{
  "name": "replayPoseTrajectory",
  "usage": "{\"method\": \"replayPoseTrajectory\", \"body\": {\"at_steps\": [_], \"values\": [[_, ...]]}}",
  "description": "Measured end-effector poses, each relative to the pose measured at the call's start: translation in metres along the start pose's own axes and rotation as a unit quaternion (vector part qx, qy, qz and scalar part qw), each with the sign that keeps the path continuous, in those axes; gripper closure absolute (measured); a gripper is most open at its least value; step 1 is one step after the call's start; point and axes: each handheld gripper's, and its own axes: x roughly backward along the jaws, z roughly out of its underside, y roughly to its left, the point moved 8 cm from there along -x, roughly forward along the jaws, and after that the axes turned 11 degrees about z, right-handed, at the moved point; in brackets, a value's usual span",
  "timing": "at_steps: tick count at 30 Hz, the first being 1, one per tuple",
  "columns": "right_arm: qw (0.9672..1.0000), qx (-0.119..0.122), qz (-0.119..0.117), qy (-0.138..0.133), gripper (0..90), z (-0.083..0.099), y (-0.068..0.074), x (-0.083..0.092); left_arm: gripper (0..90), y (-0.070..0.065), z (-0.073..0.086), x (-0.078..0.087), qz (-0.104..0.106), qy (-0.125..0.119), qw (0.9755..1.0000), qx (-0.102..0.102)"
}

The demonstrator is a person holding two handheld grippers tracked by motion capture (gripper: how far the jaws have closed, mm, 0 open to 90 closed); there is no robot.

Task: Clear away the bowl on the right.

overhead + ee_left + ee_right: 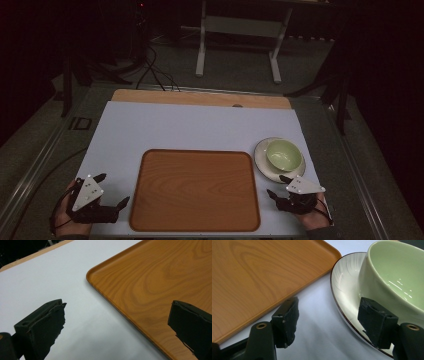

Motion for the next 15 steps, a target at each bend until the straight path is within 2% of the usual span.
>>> {"method": "replayPoseTrajectory", "body": {"at_steps": [15], "values": [[1.0,0.003,-0.005,-0.006,30.6,-0.005,0.0047,0.0022,0.8,0.0023,-0.0011,0.0035,-0.007,-0.01,0.9999,0.008]]}}
